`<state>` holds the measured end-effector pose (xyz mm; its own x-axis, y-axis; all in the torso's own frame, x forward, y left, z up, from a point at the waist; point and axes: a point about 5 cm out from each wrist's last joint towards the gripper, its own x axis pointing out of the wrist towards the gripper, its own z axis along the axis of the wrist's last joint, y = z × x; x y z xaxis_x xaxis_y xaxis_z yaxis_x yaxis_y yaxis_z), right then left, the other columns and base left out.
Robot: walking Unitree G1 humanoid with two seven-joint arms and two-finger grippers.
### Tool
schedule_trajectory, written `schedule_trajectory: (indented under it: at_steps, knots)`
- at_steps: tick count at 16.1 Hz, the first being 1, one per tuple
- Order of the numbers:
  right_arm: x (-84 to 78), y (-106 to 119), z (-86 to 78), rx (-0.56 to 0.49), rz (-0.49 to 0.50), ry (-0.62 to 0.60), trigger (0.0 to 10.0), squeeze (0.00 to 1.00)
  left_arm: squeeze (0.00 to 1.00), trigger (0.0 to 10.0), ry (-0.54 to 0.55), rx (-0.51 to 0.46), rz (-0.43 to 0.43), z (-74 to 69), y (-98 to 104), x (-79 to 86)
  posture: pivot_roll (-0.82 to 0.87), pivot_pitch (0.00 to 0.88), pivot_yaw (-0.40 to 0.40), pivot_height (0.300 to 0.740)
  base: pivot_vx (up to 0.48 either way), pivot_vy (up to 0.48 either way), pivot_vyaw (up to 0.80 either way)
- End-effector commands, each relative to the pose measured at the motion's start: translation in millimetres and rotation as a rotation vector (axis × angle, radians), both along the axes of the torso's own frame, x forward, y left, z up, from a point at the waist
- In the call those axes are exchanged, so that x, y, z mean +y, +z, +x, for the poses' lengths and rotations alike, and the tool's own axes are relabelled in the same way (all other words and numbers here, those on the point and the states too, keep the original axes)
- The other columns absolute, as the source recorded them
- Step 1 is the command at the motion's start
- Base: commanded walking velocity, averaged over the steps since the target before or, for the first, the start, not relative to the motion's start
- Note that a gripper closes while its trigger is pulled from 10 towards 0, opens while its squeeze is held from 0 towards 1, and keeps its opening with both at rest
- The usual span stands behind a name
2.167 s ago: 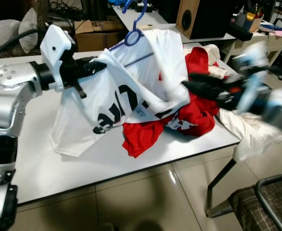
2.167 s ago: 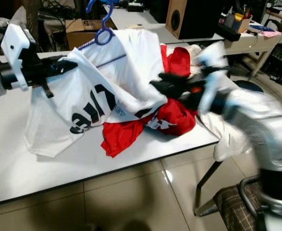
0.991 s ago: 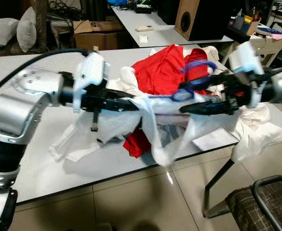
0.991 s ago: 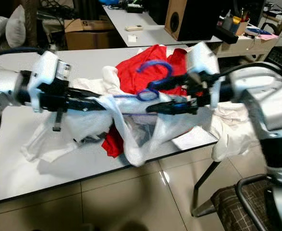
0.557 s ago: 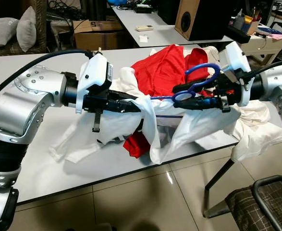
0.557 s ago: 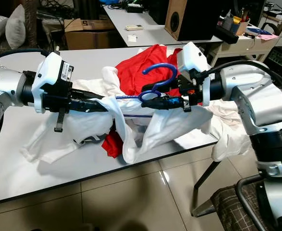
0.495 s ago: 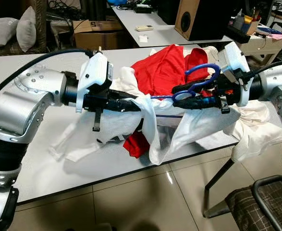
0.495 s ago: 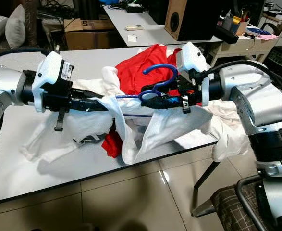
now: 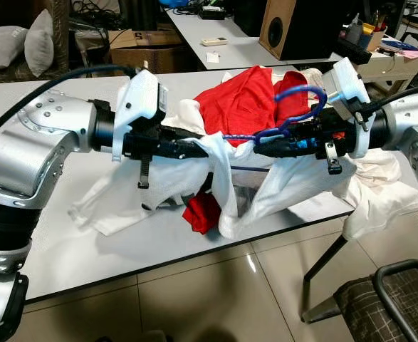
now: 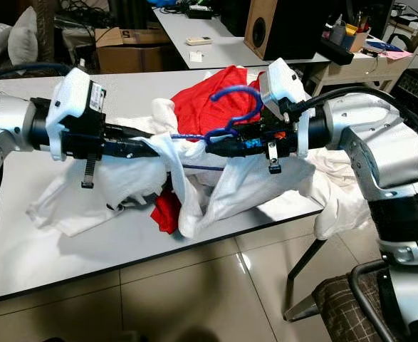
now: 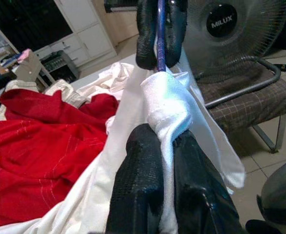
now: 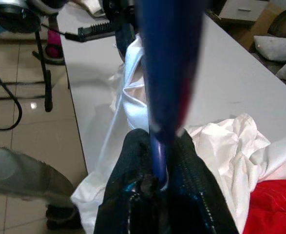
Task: Hang hanger
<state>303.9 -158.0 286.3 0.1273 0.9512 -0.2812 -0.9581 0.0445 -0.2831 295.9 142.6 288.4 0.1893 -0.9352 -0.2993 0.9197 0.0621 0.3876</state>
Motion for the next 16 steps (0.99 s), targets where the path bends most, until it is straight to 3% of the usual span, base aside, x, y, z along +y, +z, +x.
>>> schedule_trajectory:
  at_steps: [1,2,3,8,9,10,14,16]
  knots:
    - [6.1,3,-5.8,0.003,0.034,0.040,0.0,0.00,0.00,10.0,-0.057,-0.044,-0.041,-3.8,10,-11.3,0.04,0.000,-0.067,0.740,0.000,0.000,0.00]
    - [6.0,3,-7.6,0.016,0.044,0.037,0.0,0.00,0.86,10.0,-0.066,-0.034,-0.052,-4.3,10,-10.3,0.04,0.000,-0.063,0.740,0.000,0.000,0.00]
    - [5.5,3,-9.9,0.031,0.051,0.035,0.0,0.00,1.00,10.0,-0.075,-0.021,-0.055,-5.1,10,-7.6,0.04,0.000,-0.054,0.740,0.000,0.000,0.00]
    - [0.7,-3,-11.5,0.010,0.040,-0.013,0.0,0.00,1.00,10.0,-0.137,-0.009,-0.093,-13.2,17,-4.9,0.04,0.000,-0.050,0.740,0.000,0.000,0.00]
    - [0.0,-4,-11.9,0.017,0.040,-0.024,0.0,0.00,0.29,10.0,-0.150,-0.012,-0.072,-15.0,15,-4.7,0.04,0.000,-0.048,0.740,0.000,0.000,0.00]
    - [0.4,-3,-11.9,0.018,0.049,-0.033,0.0,0.00,0.00,10.0,-0.153,-0.015,-0.067,-15.2,13,-5.4,0.04,0.000,-0.046,0.740,0.000,0.000,0.00]
    - [7.3,-3,-12.7,0.026,0.117,-0.054,0.0,0.00,0.00,10.0,-0.153,-0.042,-0.098,-14.3,13,-15.9,0.04,0.000,-0.041,0.740,0.000,0.000,0.00]
    - [8.5,-6,-14.1,0.033,0.114,-0.063,0.0,0.00,0.00,10.0,-0.181,-0.036,-0.069,-18.6,14,-15.5,0.05,0.000,-0.040,0.740,0.000,0.000,0.00]
